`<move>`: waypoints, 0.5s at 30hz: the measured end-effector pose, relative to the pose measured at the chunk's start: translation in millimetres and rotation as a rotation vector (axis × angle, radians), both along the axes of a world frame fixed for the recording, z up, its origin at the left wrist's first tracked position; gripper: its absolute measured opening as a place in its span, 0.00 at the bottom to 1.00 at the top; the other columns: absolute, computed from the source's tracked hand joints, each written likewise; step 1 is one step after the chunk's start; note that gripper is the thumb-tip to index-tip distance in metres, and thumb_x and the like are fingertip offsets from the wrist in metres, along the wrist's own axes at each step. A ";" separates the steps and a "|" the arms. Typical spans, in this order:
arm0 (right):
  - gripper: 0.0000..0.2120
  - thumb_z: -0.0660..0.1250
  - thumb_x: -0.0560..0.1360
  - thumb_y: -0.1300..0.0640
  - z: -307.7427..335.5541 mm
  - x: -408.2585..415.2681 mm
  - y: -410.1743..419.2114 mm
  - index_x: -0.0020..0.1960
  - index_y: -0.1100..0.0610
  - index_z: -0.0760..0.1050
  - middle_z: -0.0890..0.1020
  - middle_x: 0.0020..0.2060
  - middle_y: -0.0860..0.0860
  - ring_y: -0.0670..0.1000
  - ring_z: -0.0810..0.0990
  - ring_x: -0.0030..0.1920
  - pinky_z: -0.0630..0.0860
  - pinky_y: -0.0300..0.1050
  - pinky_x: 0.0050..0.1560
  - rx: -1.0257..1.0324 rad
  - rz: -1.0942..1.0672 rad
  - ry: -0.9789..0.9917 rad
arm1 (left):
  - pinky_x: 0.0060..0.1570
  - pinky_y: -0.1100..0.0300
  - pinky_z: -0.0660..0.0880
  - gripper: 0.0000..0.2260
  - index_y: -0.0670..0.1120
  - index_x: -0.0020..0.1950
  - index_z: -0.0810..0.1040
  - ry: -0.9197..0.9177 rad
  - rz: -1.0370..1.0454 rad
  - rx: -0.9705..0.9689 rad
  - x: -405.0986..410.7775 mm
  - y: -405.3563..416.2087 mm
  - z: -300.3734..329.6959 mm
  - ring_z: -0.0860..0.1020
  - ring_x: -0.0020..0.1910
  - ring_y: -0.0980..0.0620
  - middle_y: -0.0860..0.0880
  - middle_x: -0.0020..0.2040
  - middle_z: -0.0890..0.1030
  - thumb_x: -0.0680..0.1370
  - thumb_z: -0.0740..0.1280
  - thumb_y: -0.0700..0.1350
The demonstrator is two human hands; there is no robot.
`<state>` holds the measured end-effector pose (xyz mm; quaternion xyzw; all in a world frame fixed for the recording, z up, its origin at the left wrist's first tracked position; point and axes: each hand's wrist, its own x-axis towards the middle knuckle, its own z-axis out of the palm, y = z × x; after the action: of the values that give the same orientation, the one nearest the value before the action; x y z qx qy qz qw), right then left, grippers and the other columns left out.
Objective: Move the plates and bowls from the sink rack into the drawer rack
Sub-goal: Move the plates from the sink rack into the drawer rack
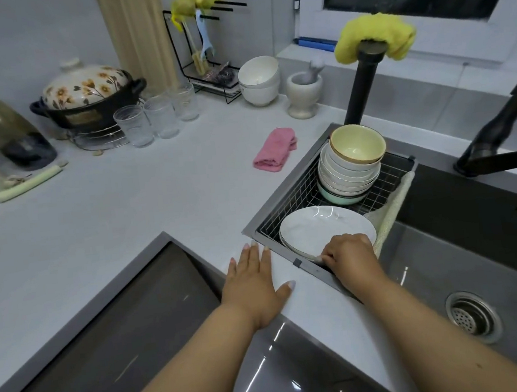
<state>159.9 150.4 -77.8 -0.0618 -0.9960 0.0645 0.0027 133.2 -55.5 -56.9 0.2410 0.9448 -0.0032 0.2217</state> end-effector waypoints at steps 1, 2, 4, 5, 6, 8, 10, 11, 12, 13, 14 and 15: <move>0.15 0.70 0.73 0.48 -1.8 -1.6 -0.7 0.30 0.50 0.74 0.76 0.31 0.47 0.50 0.75 0.36 0.64 0.44 0.42 0.055 0.046 0.047 | 0.75 0.47 0.39 0.36 0.46 0.78 0.36 0.001 -0.002 0.002 0.2 -0.4 -0.2 0.34 0.76 0.48 0.44 0.78 0.36 0.79 0.45 0.65; 0.20 0.77 0.67 0.51 -2.6 -1.8 -1.7 0.24 0.49 0.69 0.71 0.25 0.47 0.50 0.72 0.29 0.63 0.43 0.37 0.073 0.069 0.086 | 0.75 0.47 0.39 0.36 0.46 0.78 0.36 0.002 -0.002 0.006 0.1 -0.7 -0.5 0.33 0.76 0.48 0.44 0.78 0.36 0.79 0.45 0.65; 0.22 0.79 0.61 0.57 -6.2 -0.9 -0.9 0.21 0.50 0.67 0.69 0.20 0.46 0.50 0.70 0.23 0.61 0.40 0.35 0.029 0.085 0.171 | 0.75 0.47 0.39 0.36 0.46 0.77 0.36 0.004 -0.004 0.011 0.1 -1.3 -1.3 0.33 0.76 0.48 0.44 0.78 0.35 0.79 0.45 0.65; 0.19 0.76 0.63 0.59 -7.3 0.2 0.4 0.21 0.51 0.69 0.70 0.21 0.47 0.50 0.71 0.24 0.60 0.39 0.36 -0.006 0.082 0.182 | 0.75 0.47 0.38 0.36 0.46 0.77 0.36 0.006 -0.005 0.012 0.3 -1.6 -1.5 0.33 0.76 0.48 0.45 0.78 0.35 0.79 0.45 0.65; 0.15 0.72 0.66 0.58 -6.5 0.1 0.8 0.23 0.52 0.72 0.72 0.22 0.47 0.51 0.72 0.25 0.59 0.40 0.37 -0.025 0.089 0.210 | 0.75 0.47 0.38 0.36 0.46 0.77 0.36 0.008 -0.005 0.012 0.3 -1.7 -1.9 0.33 0.76 0.48 0.45 0.78 0.35 0.79 0.45 0.65; 0.13 0.67 0.72 0.55 -4.4 -3.6 2.2 0.29 0.55 0.79 0.78 0.27 0.50 0.53 0.77 0.31 0.62 0.41 0.42 -0.086 0.071 0.185 | 0.75 0.47 0.38 0.36 0.46 0.77 0.36 0.011 -0.005 0.012 0.3 -1.8 -2.7 0.33 0.76 0.48 0.45 0.78 0.35 0.79 0.45 0.65; 0.13 0.66 0.77 0.52 -1.0 -5.6 5.3 0.38 0.57 0.82 0.82 0.36 0.52 0.55 0.79 0.41 0.67 0.44 0.49 -0.168 0.043 0.089 | 0.75 0.47 0.38 0.36 0.46 0.77 0.36 0.012 -0.001 0.009 0.6 -1.4 -3.5 0.33 0.76 0.48 0.45 0.78 0.35 0.79 0.45 0.65; 0.13 0.65 0.77 0.50 1.5 -5.4 7.9 0.41 0.57 0.83 0.83 0.40 0.53 0.54 0.79 0.44 0.69 0.45 0.52 -0.216 0.034 0.042 | 0.75 0.47 0.38 0.36 0.46 0.77 0.36 0.012 0.000 0.008 0.7 -1.3 -3.7 0.32 0.76 0.48 0.45 0.78 0.35 0.79 0.45 0.65; 0.13 0.65 0.77 0.49 3.8 -4.1 10.4 0.43 0.56 0.83 0.83 0.42 0.52 0.53 0.79 0.46 0.70 0.46 0.53 -0.259 0.026 0.008 | 0.75 0.47 0.37 0.36 0.46 0.77 0.36 0.011 0.001 0.008 0.7 -1.4 -3.9 0.32 0.76 0.48 0.45 0.78 0.35 0.79 0.45 0.65; 0.12 0.66 0.76 0.48 6.0 -2.3 12.3 0.45 0.55 0.84 0.83 0.43 0.51 0.52 0.79 0.47 0.71 0.46 0.54 -0.297 0.022 -0.013 | 0.75 0.47 0.37 0.36 0.46 0.77 0.36 0.010 0.001 0.010 0.7 -1.6 -3.9 0.32 0.76 0.48 0.45 0.78 0.36 0.79 0.45 0.65; 0.11 0.67 0.75 0.47 7.6 -0.4 14.8 0.45 0.54 0.84 0.82 0.44 0.50 0.51 0.79 0.48 0.72 0.46 0.54 -0.326 0.022 -0.025 | 0.75 0.48 0.37 0.36 0.46 0.78 0.36 0.011 0.001 0.012 0.7 -1.8 -4.1 0.32 0.76 0.48 0.45 0.78 0.36 0.79 0.46 0.65; 0.11 0.68 0.75 0.47 9.2 1.5 16.7 0.46 0.53 0.84 0.82 0.44 0.49 0.50 0.79 0.48 0.73 0.46 0.54 -0.344 0.024 -0.043 | 0.75 0.48 0.37 0.36 0.46 0.78 0.36 0.012 0.001 0.015 0.8 -2.0 -4.3 0.32 0.76 0.48 0.45 0.78 0.36 0.79 0.46 0.65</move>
<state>161.5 167.2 -68.6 -0.0508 -0.9708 0.2326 -0.0300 134.1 -57.5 -61.1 0.2421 0.9463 0.0026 0.2144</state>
